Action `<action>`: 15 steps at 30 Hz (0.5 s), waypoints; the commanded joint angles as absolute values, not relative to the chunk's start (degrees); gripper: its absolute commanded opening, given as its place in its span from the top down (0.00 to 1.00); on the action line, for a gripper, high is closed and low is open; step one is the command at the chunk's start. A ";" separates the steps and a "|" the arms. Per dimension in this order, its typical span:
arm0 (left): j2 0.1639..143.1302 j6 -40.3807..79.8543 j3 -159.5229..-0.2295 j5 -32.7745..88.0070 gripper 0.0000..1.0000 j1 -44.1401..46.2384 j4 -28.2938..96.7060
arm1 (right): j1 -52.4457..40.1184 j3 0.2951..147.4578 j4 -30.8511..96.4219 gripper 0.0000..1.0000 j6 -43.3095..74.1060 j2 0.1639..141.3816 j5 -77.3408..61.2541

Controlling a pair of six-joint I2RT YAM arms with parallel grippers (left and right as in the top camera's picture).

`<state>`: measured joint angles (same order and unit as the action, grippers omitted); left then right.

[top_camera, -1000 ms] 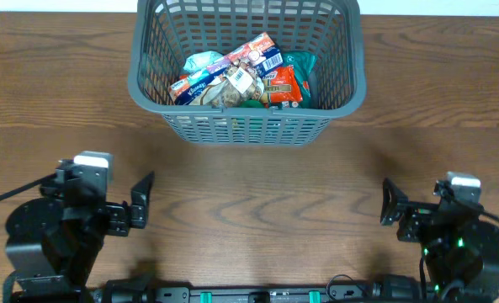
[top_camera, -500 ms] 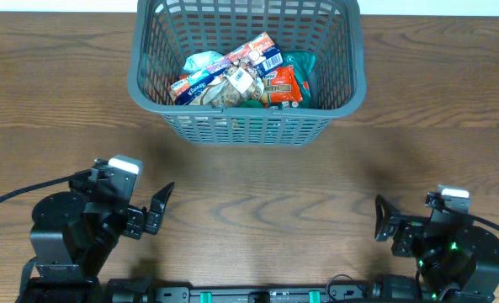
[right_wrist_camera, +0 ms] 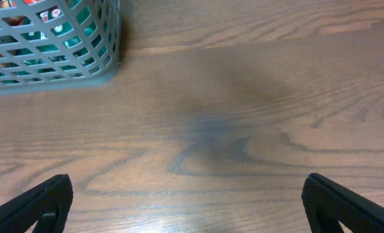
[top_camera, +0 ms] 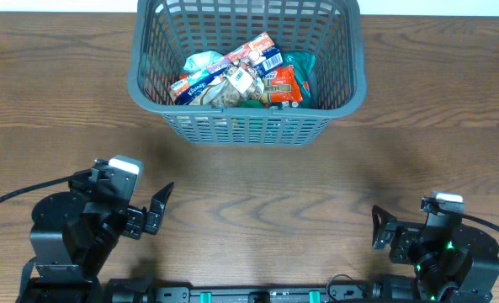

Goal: Pack container

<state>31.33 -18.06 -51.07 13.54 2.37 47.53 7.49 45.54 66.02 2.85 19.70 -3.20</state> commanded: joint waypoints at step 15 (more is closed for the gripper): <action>30.92 -18.83 -50.98 13.26 0.01 2.55 47.48 | -0.93 39.44 51.68 0.01 2.28 3.99 -5.39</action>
<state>31.33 -18.06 -51.07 13.52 2.37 47.53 0.12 42.85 54.48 2.74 7.62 -4.56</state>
